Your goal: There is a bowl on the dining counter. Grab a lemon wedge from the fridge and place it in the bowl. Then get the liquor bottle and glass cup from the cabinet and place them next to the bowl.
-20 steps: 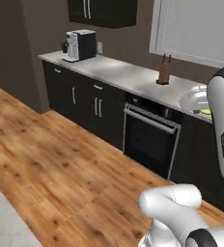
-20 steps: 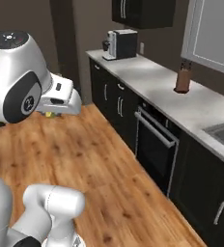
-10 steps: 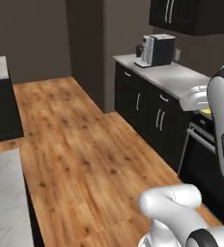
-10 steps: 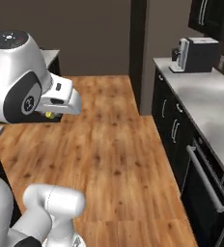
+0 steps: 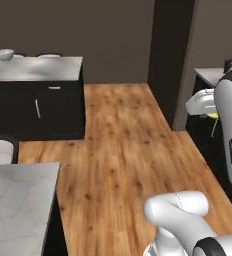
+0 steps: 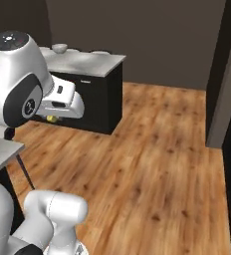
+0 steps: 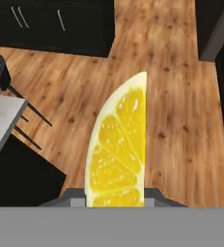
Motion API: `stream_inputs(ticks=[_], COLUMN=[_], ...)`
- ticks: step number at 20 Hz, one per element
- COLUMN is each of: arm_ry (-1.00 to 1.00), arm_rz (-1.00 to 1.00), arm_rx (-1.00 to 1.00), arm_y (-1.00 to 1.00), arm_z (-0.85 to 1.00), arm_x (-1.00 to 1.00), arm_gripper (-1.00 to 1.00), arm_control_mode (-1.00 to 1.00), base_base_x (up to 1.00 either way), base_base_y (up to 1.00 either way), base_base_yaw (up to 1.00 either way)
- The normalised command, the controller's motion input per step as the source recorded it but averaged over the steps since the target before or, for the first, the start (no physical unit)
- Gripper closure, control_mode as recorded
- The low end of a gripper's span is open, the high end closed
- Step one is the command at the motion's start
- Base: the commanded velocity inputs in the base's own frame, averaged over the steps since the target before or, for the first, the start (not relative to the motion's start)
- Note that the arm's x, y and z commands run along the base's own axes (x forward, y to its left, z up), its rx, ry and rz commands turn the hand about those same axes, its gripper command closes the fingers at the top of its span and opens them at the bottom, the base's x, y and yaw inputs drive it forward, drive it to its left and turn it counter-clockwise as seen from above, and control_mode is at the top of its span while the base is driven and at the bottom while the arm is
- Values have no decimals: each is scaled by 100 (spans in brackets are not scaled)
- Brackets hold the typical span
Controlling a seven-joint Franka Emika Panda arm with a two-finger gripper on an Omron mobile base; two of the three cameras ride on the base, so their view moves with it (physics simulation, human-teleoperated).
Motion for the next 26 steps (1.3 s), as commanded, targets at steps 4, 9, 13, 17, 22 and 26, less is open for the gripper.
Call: stream_inputs(ticks=[4,9,13,17,22,26], arm_ry=[0,0,0,0,0,0], arm_rz=[0,0,0,0,0,0], arm_rx=[0,0,0,0,0,0], arm_y=[0,0,0,0,0,0], arm_z=[0,0,0,0,0,0], arm_x=[0,0,0,0,0,0], arm_gripper=[100,100,100,100,100,100], arm_control_mode=[100,100,100,100,100,100], base_base_x=[99,100,100,100,100,100], base_base_y=[-43,-45,-63,-70,-61,-42], base_base_yaw=[46,17,2,-2,-13,-17])
